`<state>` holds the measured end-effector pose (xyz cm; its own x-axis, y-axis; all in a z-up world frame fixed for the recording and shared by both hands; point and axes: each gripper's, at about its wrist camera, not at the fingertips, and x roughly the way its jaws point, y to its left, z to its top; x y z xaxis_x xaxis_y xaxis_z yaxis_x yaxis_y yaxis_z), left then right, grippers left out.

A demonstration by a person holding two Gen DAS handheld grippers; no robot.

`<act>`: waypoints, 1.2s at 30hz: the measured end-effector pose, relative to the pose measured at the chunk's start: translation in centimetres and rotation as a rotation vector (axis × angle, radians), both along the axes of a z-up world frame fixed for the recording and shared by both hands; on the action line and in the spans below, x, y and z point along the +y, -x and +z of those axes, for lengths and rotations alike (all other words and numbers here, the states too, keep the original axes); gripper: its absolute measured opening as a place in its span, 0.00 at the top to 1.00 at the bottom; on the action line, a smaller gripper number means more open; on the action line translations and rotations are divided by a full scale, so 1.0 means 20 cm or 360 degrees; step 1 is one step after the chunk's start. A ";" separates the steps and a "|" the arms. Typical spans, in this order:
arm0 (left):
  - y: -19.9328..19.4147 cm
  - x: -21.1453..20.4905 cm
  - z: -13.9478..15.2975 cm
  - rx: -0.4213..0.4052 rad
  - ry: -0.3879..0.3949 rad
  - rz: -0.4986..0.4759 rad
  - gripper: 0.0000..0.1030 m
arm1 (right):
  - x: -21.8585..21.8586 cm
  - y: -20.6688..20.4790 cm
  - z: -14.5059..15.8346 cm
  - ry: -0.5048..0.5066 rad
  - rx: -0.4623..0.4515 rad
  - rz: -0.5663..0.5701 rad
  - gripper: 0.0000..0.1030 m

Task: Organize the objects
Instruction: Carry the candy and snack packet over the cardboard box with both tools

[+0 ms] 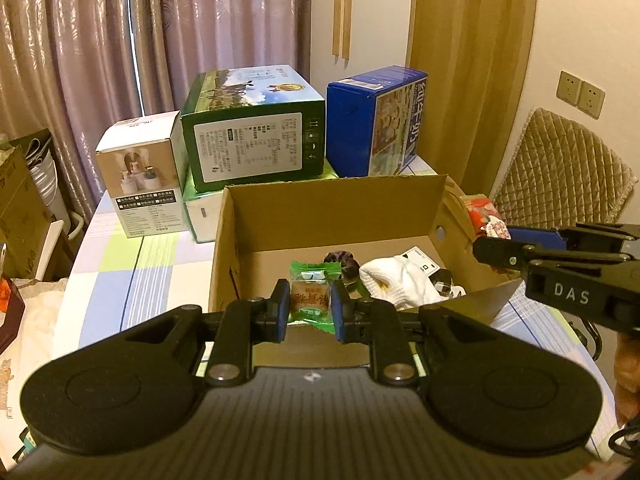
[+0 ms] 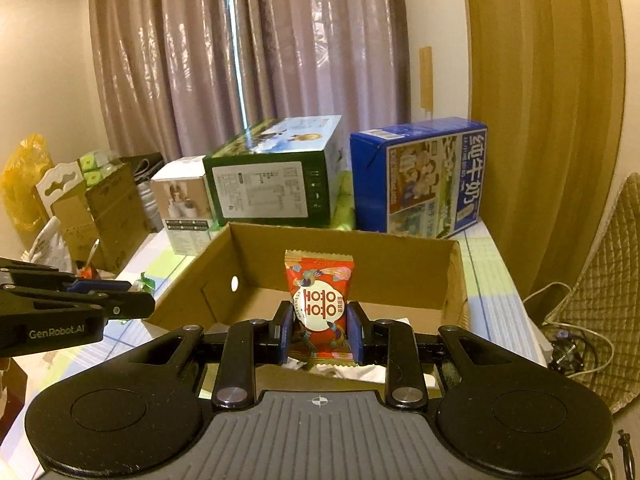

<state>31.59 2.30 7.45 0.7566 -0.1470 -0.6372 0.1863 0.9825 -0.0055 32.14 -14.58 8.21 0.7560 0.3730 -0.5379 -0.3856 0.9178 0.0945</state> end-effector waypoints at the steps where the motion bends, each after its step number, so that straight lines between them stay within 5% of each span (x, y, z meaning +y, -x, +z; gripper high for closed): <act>1: -0.01 0.00 0.00 0.0000 -0.0003 0.0002 0.83 | 0.01 -0.01 0.00 0.0004 0.0004 0.0002 0.75; 36: -0.45 0.04 -0.22 0.0158 0.0001 0.0095 0.83 | -0.01 -0.36 -0.21 0.0016 0.0165 -0.0105 0.75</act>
